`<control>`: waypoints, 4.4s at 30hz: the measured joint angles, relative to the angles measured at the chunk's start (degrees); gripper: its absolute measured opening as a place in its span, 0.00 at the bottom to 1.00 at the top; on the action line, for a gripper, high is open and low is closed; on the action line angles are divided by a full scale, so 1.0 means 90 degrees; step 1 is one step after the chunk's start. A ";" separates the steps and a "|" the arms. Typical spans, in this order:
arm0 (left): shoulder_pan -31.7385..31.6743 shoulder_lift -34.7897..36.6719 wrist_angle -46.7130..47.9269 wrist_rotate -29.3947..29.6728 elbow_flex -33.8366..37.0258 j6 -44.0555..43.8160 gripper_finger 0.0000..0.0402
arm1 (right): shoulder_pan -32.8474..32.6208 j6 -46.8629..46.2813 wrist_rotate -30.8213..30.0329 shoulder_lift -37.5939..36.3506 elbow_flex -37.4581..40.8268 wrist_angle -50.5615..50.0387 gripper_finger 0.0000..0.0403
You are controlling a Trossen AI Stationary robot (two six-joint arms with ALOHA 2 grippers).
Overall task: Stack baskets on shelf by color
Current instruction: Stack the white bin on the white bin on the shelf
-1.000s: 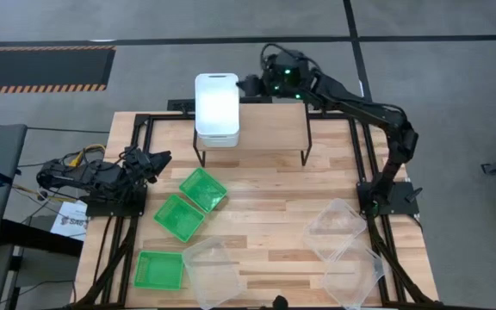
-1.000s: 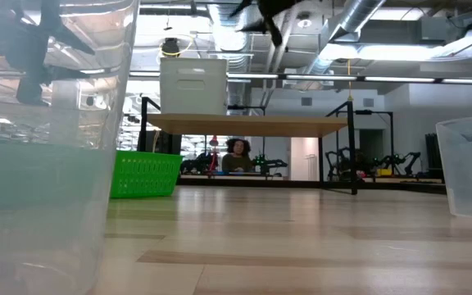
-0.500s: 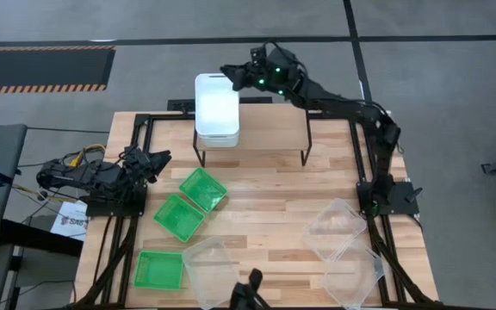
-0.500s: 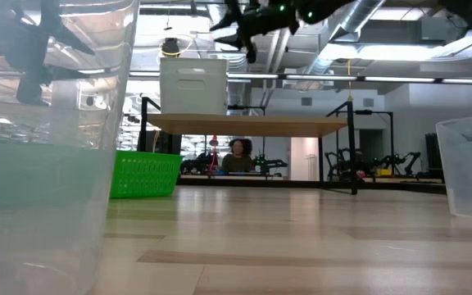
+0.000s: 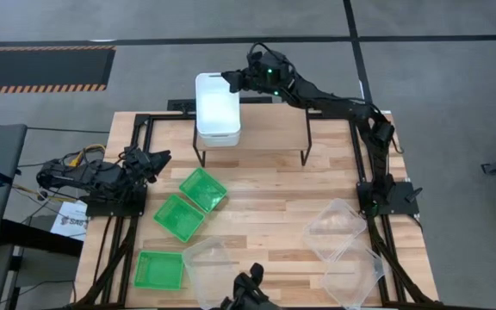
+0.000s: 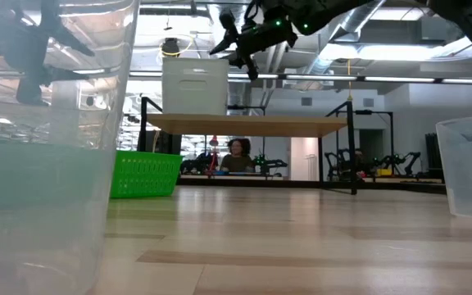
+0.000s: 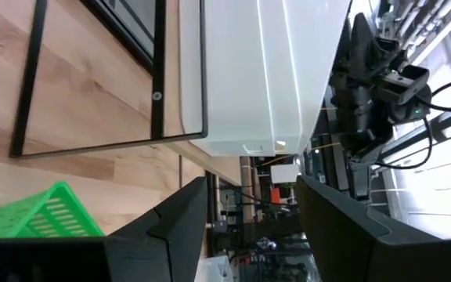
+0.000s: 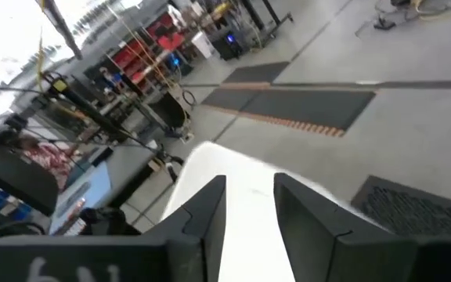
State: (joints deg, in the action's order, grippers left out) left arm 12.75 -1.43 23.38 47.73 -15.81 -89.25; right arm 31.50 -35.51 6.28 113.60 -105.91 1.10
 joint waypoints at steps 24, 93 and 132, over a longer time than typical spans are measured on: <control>0.0000 0.0000 0.0009 0.0129 0.0000 -0.0211 0.46 | 0.0075 0.0458 -0.0270 -0.0188 0.0015 0.0545 0.31; 0.0000 -0.0005 0.0028 0.0101 0.0000 0.0032 0.46 | -0.1794 0.5293 -0.0026 -0.1022 0.0270 -0.3704 0.51; 0.0000 -0.0002 0.0010 0.0094 0.0000 0.0036 0.46 | -0.1656 0.5907 -0.0034 -0.1022 0.0267 -0.4273 0.02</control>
State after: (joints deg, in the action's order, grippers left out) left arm 12.75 -1.45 23.47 48.58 -15.81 -88.92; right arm 16.60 17.65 5.98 104.40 -103.50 -37.36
